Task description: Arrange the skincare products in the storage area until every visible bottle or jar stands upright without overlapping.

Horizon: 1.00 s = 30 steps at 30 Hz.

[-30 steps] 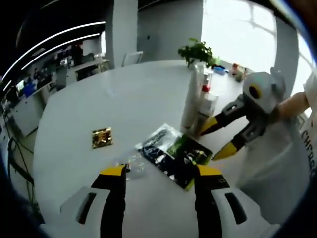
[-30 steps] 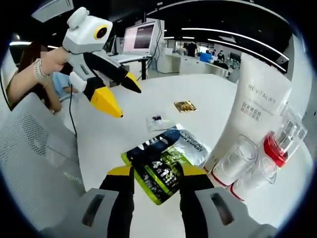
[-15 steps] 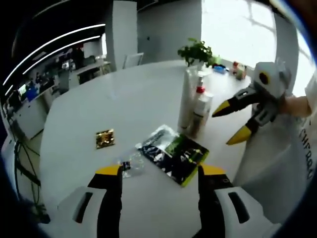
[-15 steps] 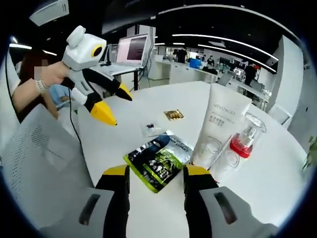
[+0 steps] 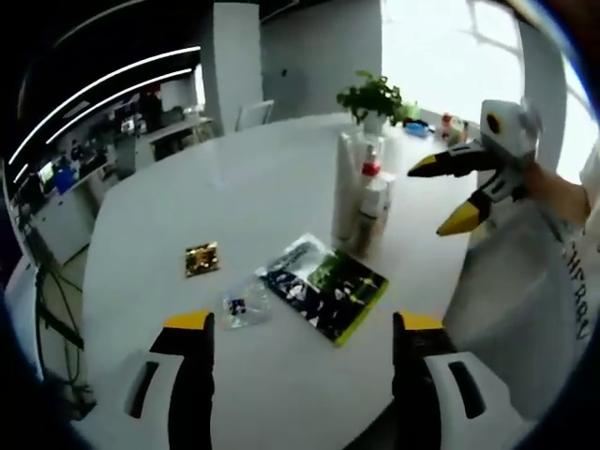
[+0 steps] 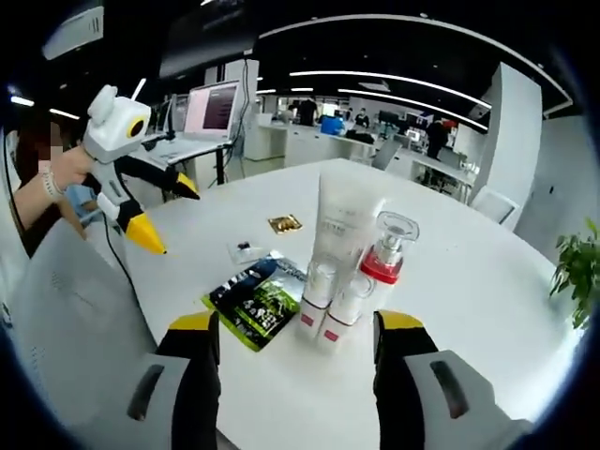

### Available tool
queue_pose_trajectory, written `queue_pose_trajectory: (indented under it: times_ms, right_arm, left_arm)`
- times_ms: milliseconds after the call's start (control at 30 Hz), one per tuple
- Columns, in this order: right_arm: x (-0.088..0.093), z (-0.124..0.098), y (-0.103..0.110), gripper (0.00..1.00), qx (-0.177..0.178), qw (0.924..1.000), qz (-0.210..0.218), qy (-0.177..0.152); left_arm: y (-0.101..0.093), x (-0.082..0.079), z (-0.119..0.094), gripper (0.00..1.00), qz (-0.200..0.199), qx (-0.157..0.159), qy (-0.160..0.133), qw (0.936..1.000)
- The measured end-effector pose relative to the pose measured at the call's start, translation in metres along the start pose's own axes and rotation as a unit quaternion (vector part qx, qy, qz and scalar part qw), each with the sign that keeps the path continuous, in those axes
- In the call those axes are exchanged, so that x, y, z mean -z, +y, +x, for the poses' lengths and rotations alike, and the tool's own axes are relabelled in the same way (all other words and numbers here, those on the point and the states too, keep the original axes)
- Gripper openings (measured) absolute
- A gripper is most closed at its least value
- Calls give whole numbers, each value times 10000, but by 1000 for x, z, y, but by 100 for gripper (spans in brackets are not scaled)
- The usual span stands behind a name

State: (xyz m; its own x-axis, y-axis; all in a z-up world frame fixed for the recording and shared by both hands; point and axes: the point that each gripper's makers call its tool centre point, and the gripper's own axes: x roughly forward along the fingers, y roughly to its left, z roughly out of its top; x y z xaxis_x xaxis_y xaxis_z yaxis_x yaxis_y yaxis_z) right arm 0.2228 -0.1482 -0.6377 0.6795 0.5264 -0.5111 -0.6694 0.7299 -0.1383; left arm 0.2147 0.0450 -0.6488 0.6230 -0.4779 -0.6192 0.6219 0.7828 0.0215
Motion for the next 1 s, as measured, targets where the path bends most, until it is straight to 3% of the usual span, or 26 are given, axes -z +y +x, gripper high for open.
queue_pose_trajectory:
  times_ms: [367,1000]
  right_arm:
    - [-2,-9,-8,86,26,9999,40,144]
    - [-2,-8,-4,97,-31,9995,37,310]
  left_arm:
    - [6,5,-14,82,-46,-90,52,9999]
    - [1,11,-14,99,113,-11,127,9999]
